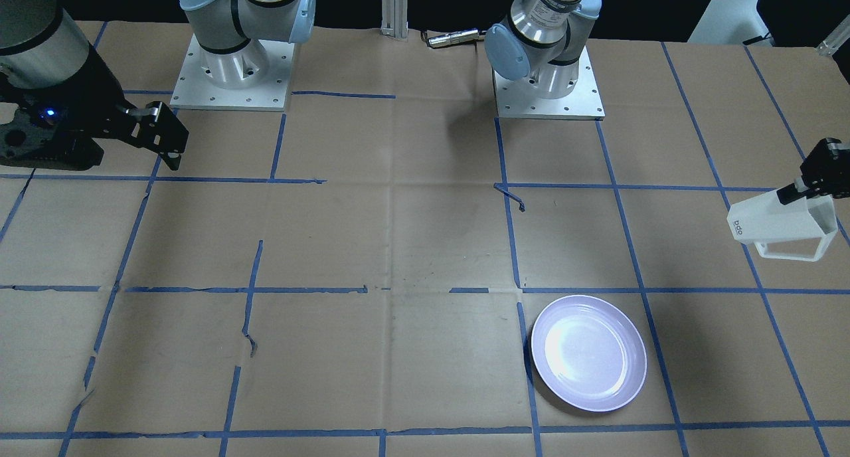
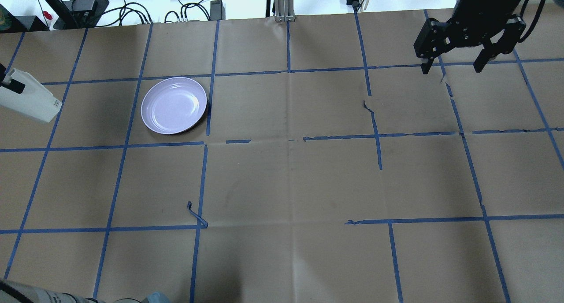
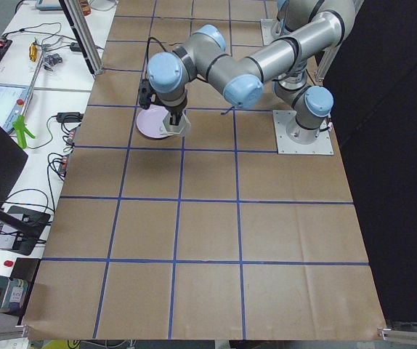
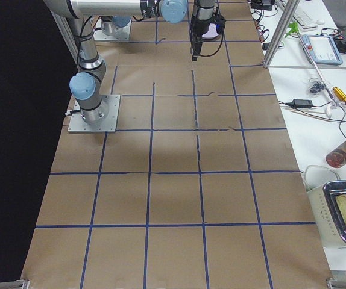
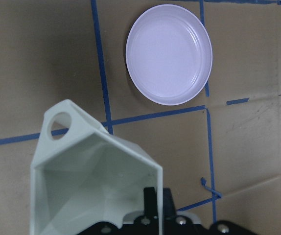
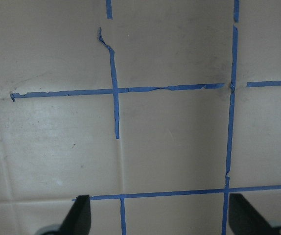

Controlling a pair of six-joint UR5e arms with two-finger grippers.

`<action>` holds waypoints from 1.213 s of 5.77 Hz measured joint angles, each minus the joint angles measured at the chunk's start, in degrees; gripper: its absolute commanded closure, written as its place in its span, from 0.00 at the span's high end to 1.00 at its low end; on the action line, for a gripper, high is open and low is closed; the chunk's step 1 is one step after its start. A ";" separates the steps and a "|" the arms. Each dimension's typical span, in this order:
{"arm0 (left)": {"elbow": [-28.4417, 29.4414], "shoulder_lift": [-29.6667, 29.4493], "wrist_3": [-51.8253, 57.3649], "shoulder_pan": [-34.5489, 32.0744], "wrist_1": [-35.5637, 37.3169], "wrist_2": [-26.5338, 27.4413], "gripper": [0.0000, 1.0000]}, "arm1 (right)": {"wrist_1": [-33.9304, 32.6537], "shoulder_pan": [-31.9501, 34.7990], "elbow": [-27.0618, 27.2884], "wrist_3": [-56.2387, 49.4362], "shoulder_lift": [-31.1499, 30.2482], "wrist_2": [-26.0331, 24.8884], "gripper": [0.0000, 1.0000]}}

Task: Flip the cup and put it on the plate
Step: 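Carry the upright cup with the left gripper over the plate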

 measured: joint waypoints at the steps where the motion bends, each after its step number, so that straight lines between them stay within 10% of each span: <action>1: -0.12 1.51 -7.67 -7.15 3.65 5.40 0.00 | 0.00 0.00 0.00 0.00 0.00 0.00 1.00; 5: -3.77 1.40 -29.59 -29.11 13.16 14.83 0.00 | 0.00 0.01 0.00 0.00 0.00 0.00 1.00; 7: -15.51 1.27 -29.11 -30.66 28.29 14.70 0.00 | 0.00 0.01 0.00 0.00 0.00 0.00 1.00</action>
